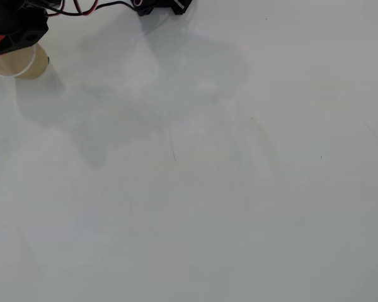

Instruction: Pick up the cube and drop it in the cup.

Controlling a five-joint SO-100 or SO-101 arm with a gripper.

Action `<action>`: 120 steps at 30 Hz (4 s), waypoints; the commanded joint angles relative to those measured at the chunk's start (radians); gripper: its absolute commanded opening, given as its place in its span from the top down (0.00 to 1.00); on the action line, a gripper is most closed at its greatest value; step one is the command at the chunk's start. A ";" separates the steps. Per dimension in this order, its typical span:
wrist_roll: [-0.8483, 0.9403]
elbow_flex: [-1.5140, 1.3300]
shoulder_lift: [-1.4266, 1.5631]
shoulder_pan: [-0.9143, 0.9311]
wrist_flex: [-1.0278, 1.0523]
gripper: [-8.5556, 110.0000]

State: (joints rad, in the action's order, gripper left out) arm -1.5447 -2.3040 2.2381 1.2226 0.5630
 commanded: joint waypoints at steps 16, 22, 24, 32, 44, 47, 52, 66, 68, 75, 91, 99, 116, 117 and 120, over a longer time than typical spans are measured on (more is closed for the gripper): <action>-0.002 0.121 0.005 -0.006 0.086 0.93; -0.002 0.115 0.009 -0.006 0.091 0.93; -0.002 0.114 0.012 -0.009 0.095 0.93; -0.002 0.104 0.018 -0.009 0.106 0.93; -0.002 0.097 0.020 -0.011 0.097 0.93; -0.002 0.095 0.020 -0.012 0.097 0.93; -0.002 0.089 0.025 -0.014 0.095 0.92; -0.005 0.086 0.026 -0.008 0.075 0.56; -0.005 0.086 0.026 -0.008 0.075 0.54; -0.005 0.084 0.031 -0.012 0.074 0.52; -0.002 0.080 0.032 -0.018 0.020 0.53; 0.006 0.080 0.040 -0.029 0.017 0.72; 0.006 0.069 0.124 -0.176 0.003 0.93; 0.006 0.066 0.133 -0.199 0.003 0.93; 0.000 0.052 0.167 -0.281 0.005 0.93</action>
State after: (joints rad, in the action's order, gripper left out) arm -1.5447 -2.3040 2.3102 1.0170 0.5967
